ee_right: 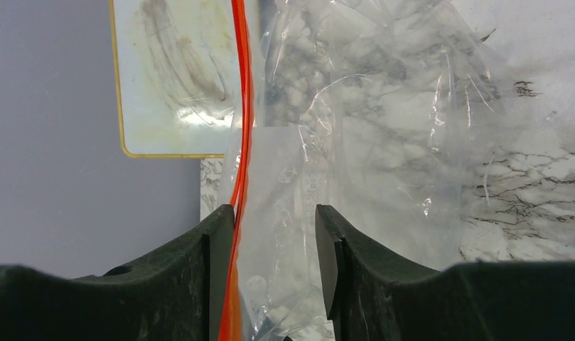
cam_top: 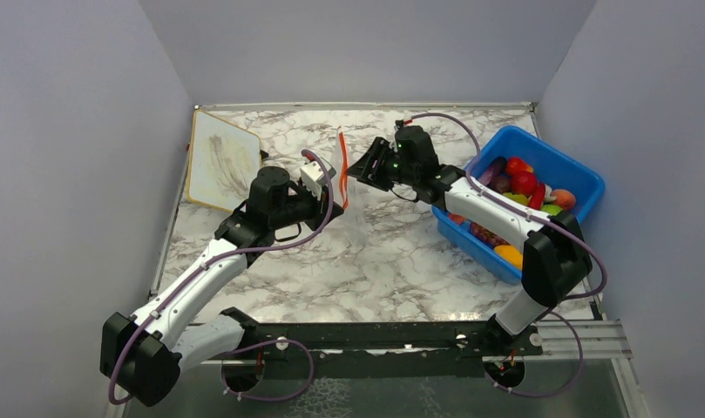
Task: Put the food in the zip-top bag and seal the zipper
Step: Open the zipper of the food storage bag.
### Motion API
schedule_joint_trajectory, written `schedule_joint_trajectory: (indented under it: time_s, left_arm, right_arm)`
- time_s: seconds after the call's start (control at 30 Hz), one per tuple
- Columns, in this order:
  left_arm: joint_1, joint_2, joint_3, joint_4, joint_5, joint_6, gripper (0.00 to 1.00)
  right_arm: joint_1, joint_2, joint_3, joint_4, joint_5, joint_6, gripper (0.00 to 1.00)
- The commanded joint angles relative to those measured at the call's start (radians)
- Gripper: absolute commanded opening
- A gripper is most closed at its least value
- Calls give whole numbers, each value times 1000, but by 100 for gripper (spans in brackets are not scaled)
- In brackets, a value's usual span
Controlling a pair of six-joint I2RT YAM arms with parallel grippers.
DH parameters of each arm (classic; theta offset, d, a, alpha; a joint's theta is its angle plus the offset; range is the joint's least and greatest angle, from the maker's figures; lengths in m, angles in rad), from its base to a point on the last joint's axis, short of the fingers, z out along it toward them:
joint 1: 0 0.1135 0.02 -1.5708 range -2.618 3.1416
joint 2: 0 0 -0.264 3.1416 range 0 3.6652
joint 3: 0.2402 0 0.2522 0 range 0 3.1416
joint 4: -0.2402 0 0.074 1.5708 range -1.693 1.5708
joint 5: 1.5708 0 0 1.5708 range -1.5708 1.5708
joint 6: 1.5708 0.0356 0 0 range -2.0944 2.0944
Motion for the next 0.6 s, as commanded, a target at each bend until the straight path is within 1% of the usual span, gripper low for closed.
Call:
schedule_joint_trajectory:
  time_s: [0.0, 0.2, 0.3, 0.43, 0.57]
  left_arm:
    - [-5, -3, 4, 8, 20, 14, 0]
    - [-5, -1, 4, 5, 17, 14, 0]
    - [-5, -2, 4, 5, 16, 14, 0]
    - [-7, -4, 2, 5, 15, 11, 0]
    - [-6, -4, 1, 6, 8, 12, 0]
  right_arm:
    - [8, -34, -12, 39, -47, 16, 46]
    - [43, -79, -72, 46, -75, 46, 46]
    - [57, -101, -95, 38, -54, 44, 46]
    - [66, -113, -89, -6, 11, 16, 40]
    - [71, -115, -73, -34, 27, -8, 34]
